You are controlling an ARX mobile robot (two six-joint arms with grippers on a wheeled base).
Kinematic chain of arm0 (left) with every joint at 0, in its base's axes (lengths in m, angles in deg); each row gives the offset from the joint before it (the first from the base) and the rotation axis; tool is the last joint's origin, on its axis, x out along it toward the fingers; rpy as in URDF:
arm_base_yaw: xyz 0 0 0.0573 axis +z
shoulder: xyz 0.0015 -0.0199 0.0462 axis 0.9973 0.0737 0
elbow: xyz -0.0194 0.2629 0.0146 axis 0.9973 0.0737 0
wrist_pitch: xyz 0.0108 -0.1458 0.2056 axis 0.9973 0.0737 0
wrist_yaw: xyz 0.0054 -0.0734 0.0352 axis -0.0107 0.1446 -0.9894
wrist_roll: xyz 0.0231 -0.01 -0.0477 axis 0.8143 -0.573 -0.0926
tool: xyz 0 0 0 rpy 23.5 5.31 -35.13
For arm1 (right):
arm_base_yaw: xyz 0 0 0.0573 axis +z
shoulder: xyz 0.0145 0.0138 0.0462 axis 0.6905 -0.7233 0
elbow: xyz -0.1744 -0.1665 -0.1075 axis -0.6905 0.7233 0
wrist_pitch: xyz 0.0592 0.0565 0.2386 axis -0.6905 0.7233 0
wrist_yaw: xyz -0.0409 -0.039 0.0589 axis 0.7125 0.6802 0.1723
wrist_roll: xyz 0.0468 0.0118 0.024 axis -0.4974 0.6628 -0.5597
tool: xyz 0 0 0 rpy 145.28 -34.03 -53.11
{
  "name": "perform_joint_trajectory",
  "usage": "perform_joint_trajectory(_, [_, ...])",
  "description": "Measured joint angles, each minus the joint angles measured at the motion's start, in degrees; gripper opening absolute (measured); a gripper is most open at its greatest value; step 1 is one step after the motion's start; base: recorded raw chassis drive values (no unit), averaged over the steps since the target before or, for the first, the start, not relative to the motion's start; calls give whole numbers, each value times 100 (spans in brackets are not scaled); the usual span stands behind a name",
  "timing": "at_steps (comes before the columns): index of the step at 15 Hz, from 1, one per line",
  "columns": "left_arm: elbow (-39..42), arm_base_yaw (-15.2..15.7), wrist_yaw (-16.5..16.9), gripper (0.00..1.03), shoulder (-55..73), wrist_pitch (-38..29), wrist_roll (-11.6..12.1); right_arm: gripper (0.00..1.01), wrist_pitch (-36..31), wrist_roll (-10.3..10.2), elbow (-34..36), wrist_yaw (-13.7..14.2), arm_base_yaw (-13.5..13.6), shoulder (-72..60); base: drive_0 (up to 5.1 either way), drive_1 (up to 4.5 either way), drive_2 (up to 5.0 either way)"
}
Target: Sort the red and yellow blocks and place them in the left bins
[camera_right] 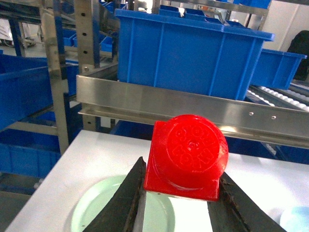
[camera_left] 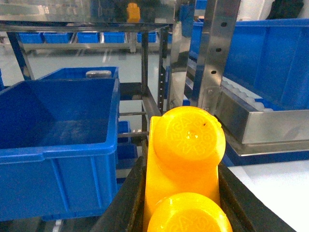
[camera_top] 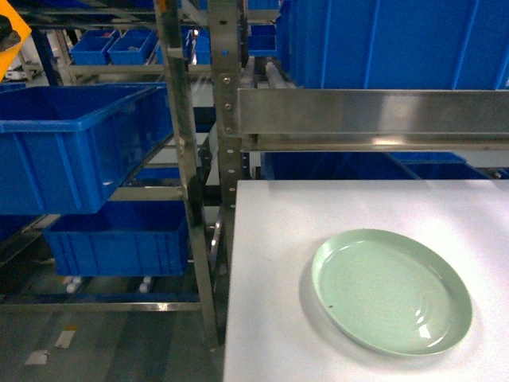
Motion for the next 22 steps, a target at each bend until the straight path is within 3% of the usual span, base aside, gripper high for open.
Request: perform_joint_trajectory(22, [0,13,-2,27,7,-9,0,29,-4,0,7,0,0,-2,-498,247,247])
